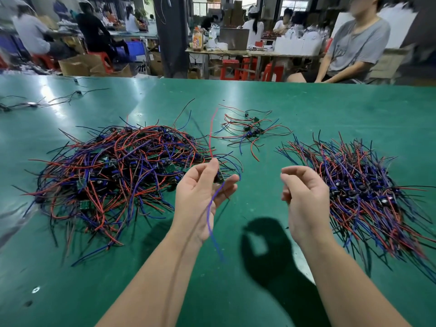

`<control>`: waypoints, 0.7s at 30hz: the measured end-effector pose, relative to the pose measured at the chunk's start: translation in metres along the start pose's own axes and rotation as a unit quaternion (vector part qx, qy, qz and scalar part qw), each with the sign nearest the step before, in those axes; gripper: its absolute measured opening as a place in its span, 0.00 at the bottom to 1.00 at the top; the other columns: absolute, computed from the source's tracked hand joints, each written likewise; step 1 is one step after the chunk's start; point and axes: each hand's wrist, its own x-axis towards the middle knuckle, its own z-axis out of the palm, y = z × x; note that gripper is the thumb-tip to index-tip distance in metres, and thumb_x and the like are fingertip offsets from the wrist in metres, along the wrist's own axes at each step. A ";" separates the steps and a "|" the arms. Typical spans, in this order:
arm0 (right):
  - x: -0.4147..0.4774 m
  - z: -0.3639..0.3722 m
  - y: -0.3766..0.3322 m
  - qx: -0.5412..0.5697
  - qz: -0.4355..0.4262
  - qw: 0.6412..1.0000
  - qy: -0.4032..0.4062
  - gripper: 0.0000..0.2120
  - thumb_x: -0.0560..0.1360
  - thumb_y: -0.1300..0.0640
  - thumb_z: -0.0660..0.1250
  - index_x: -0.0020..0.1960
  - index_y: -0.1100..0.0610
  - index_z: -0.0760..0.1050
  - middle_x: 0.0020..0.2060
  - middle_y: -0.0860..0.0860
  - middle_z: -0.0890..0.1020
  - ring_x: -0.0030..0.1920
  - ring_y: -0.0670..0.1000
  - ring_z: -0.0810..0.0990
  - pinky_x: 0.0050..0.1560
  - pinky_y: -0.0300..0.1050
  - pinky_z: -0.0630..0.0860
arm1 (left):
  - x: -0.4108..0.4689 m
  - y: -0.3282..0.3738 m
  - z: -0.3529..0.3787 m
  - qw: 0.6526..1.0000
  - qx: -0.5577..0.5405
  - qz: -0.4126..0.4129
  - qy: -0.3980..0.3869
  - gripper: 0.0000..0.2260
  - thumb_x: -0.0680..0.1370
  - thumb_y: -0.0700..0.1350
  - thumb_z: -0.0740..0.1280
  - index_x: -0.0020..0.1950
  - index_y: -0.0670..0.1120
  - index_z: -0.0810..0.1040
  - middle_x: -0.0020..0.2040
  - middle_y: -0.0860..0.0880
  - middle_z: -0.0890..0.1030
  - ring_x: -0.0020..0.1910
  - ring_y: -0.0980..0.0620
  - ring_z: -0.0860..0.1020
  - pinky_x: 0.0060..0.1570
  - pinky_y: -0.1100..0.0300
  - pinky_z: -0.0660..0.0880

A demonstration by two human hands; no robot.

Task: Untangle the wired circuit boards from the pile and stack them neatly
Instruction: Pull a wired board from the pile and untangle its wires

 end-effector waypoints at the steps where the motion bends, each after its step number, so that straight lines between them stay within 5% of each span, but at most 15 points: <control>1: 0.001 0.000 -0.001 0.044 0.043 0.998 -0.019 0.12 0.74 0.71 0.61 0.39 0.57 0.76 0.31 0.50 0.76 0.26 0.45 0.67 0.28 0.37 0.66 | -0.001 0.003 0.000 1.000 -0.020 -0.023 -0.007 0.09 0.71 0.49 0.70 0.42 0.46 0.73 0.29 0.51 0.77 0.29 0.52 0.82 0.29 0.62 0.78; 6: -0.007 0.007 -0.004 0.134 0.165 0.949 -0.233 0.07 0.68 0.59 0.70 0.42 0.60 0.84 0.32 0.53 0.79 0.27 0.45 0.70 0.28 0.34 0.66 | -0.008 0.005 0.003 0.990 0.056 -0.103 -0.076 0.16 0.62 0.54 0.68 0.44 0.47 0.73 0.25 0.54 0.75 0.21 0.59 0.76 0.19 0.68 0.73; 8: -0.011 0.009 0.000 0.147 0.173 0.930 -0.290 0.13 0.62 0.54 0.72 0.45 0.58 0.85 0.35 0.52 0.80 0.30 0.45 0.71 0.31 0.34 0.69 | -0.012 -0.001 0.004 0.979 0.119 -0.119 -0.111 0.16 0.64 0.54 0.67 0.45 0.45 0.72 0.26 0.54 0.77 0.21 0.60 0.75 0.19 0.68 0.72; 11: -0.012 0.011 0.001 0.130 0.179 0.930 -0.292 0.10 0.62 0.55 0.71 0.42 0.55 0.85 0.36 0.53 0.79 0.37 0.48 0.71 0.36 0.34 0.70 | -0.014 -0.009 0.004 0.973 0.156 -0.129 -0.111 0.22 0.65 0.53 0.68 0.52 0.40 0.73 0.29 0.53 0.79 0.22 0.57 0.76 0.22 0.67 0.73; 13: -0.010 0.010 0.000 0.117 0.186 0.938 -0.269 0.07 0.62 0.57 0.71 0.38 0.56 0.85 0.30 0.50 0.79 0.31 0.45 0.71 0.33 0.33 0.70 | -0.012 -0.010 0.003 0.974 0.154 -0.132 -0.098 0.23 0.64 0.52 0.70 0.51 0.37 0.74 0.29 0.51 0.78 0.23 0.55 0.78 0.24 0.65 0.74; 21: 0.003 0.001 0.001 0.047 0.176 0.967 -0.176 0.05 0.59 0.58 0.73 0.32 0.58 0.80 0.25 0.51 0.79 0.25 0.44 0.74 0.27 0.32 0.71 | -0.007 -0.014 -0.001 0.966 0.177 -0.165 -0.087 0.02 0.70 0.35 0.72 0.40 0.39 0.80 0.31 0.45 0.82 0.28 0.54 0.81 0.27 0.66 0.77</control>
